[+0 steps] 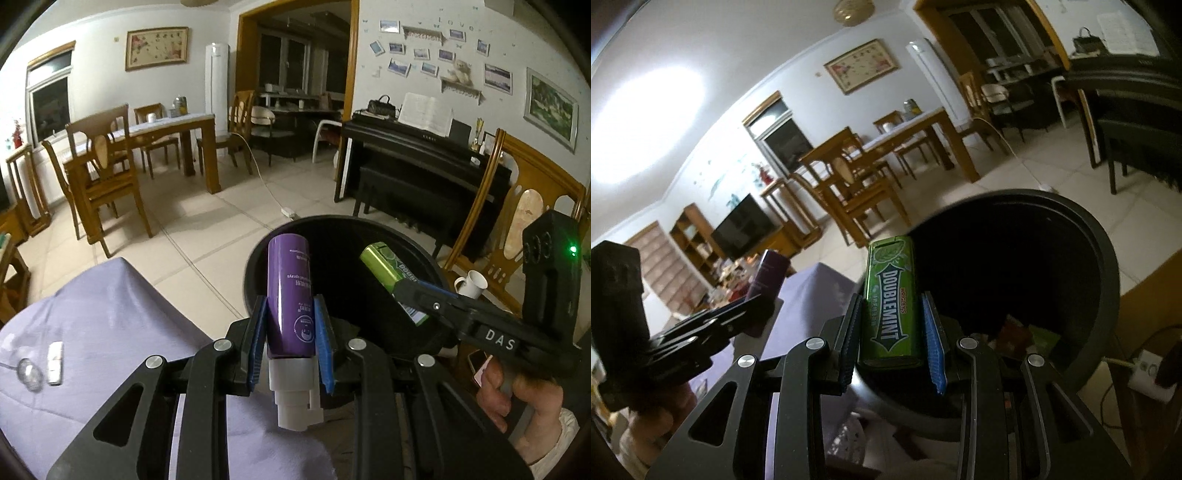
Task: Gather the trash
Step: 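Carry tube and gum pack over the bin and open both tools to drop them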
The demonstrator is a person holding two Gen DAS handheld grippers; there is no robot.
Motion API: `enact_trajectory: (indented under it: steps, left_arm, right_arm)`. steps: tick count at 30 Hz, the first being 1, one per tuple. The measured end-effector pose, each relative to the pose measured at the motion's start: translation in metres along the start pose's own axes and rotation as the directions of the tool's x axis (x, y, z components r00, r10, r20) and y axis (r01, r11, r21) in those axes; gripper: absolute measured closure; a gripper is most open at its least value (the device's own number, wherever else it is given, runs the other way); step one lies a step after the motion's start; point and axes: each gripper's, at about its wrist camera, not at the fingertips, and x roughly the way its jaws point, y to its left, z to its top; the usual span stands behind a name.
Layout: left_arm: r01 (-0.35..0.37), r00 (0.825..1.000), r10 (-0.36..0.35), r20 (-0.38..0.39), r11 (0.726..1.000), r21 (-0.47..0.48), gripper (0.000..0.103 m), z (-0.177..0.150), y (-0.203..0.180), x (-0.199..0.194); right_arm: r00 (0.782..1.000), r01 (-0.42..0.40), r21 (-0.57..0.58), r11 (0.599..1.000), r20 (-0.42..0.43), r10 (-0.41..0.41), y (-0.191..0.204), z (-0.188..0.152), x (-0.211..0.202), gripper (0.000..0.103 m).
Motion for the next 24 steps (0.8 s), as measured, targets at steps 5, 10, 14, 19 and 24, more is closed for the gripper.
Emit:
enact_trajectory:
  steps: [5, 10, 14, 19, 24]
  left_arm:
    - [0.014, 0.999, -0.014, -0.031, 1.000, 0.005, 0.078, 0.004, -0.009, 0.024]
    - [0.041, 0.998, -0.040, -0.058, 0.999, 0.017, 0.078, 0.005, -0.009, 0.043]
    - [0.050, 0.996, -0.048, -0.081, 0.999, 0.019, 0.078, 0.009, -0.015, 0.060]
    - [0.054, 0.994, -0.053, -0.097, 0.998, 0.016, 0.078, 0.009, -0.015, 0.070]
    - [0.049, 0.992, -0.047, -0.118, 0.999, 0.012, 0.076, 0.013, -0.016, 0.079]
  right_arm:
    - [1.000, 0.010, 0.035, 0.999, -0.007, -0.010, -0.023, -0.003, 0.006, 0.071]
    - [1.000, 0.024, 0.060, 0.998, -0.007, -0.023, -0.038, -0.008, 0.012, 0.071]
    - [1.000, 0.030, 0.064, 0.998, 0.006, -0.030, -0.044, -0.008, 0.011, 0.071]
    - [0.999, 0.037, 0.055, 0.998, 0.013, -0.038, -0.047, -0.010, 0.011, 0.071]
    - [0.999, 0.030, 0.058, 0.998, 0.011, -0.031, -0.046, -0.009, 0.012, 0.071]
